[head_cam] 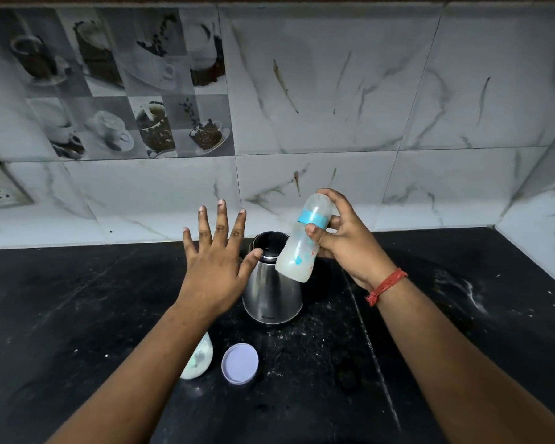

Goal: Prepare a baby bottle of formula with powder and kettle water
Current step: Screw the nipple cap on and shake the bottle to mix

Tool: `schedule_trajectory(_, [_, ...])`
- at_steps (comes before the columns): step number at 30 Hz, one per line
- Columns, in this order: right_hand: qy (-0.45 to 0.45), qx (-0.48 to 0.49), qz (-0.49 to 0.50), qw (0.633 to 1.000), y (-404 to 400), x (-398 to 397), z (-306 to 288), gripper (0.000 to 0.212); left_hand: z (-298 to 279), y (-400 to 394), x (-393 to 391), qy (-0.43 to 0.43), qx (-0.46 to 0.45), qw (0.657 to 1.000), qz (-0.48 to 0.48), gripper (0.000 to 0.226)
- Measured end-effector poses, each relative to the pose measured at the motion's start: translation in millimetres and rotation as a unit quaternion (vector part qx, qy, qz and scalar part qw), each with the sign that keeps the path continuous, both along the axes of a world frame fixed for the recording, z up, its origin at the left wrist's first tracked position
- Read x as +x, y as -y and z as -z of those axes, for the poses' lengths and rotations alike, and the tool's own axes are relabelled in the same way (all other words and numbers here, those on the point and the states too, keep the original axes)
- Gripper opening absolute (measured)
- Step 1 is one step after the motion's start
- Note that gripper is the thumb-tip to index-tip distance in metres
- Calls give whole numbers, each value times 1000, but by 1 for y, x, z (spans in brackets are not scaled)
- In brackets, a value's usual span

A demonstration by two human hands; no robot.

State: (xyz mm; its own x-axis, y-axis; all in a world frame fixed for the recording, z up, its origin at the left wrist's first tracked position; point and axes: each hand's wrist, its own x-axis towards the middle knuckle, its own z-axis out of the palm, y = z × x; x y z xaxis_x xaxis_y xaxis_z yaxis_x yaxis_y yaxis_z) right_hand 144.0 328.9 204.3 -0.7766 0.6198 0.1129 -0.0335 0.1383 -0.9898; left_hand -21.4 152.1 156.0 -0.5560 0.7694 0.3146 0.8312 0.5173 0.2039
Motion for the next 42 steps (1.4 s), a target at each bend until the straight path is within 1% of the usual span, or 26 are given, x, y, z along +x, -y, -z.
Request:
schedule_trajectory(7, [-1,-15,-4,1000,2,4,2,61,4,-2,6,1,-9,1000,4,78])
schedule_trajectory(12, [5,-17,-5,1000,3,7,5,61,12,-3,9,7,-8,1000,7,82])
schedule_trajectory(15, [9,-23,-9,1000,4,9,13,61,22,-2,13,16,-12,1000,10,84])
schedule_trajectory(20, [36,-15,-7,999,7,16,32,63,48,0,22,33,-20,999,11,78])
schedule_trajectory(22, [58,36,9,998,8,18,45,67,61,2,29,41,-29,999,9,77])
schedule_trajectory(25, [92,116,22,989,14,21,70,78,84,7,41,59,-41,997,10,77])
schedule_trajectory(28, [136,165,41,976,23,27,98,88,105,14,52,77,-68,995,12,80])
schedule_trajectory(30, [160,170,56,971,30,32,116,92,117,19,59,88,-88,992,15,82])
schedule_trajectory(33, [187,172,64,965,39,35,140,89,131,26,66,94,-109,989,18,84])
schedule_trajectory(38, [215,204,46,954,50,37,169,70,148,29,69,87,-144,985,29,85])
schedule_trajectory(42, [240,231,33,942,56,39,183,71,153,29,71,81,-154,984,37,83])
